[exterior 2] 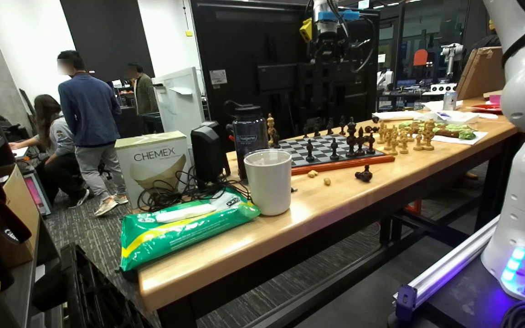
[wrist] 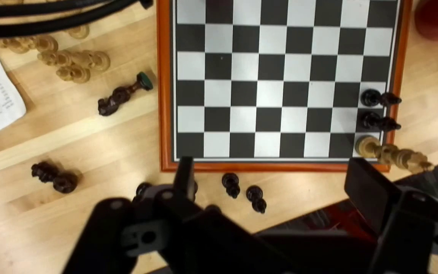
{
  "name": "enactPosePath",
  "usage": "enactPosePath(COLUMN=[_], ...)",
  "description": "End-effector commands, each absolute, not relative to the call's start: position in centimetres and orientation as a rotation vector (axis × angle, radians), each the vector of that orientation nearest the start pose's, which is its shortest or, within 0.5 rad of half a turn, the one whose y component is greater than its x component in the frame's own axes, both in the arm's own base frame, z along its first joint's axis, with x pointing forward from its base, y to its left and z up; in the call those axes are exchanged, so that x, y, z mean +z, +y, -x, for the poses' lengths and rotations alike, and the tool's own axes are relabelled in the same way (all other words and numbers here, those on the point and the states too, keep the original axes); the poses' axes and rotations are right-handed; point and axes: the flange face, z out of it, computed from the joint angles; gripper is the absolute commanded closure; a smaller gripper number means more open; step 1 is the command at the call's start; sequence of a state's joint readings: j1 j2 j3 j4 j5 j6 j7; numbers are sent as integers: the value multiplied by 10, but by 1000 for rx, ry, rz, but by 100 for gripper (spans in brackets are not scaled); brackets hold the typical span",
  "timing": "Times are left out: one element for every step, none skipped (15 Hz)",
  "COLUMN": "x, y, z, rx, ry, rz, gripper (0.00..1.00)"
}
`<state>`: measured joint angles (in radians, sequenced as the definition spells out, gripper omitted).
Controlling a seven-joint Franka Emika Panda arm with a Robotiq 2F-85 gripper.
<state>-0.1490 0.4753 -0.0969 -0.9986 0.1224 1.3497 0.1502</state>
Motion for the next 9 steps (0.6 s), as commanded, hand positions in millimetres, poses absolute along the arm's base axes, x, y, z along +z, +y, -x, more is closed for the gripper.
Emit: enactPosePath(x=[589, 588, 587, 587, 583, 581, 577, 573, 568], y=[-158, -165, -171, -175, -179, -182, -186, -189, -192], z=[-676, -679, -682, -684, -685, -687, -689, -690, -691], rx=[25, 7, -15, -26, -19, -19, -17, -7, 3], ry=[613, 631, 654, 690, 737, 789, 837, 865, 888], rz=[2992, 2989, 2992, 3004, 3011, 3013, 3017, 3017, 3015], gripper=[0, 0, 0, 0, 0, 0, 0, 0, 0])
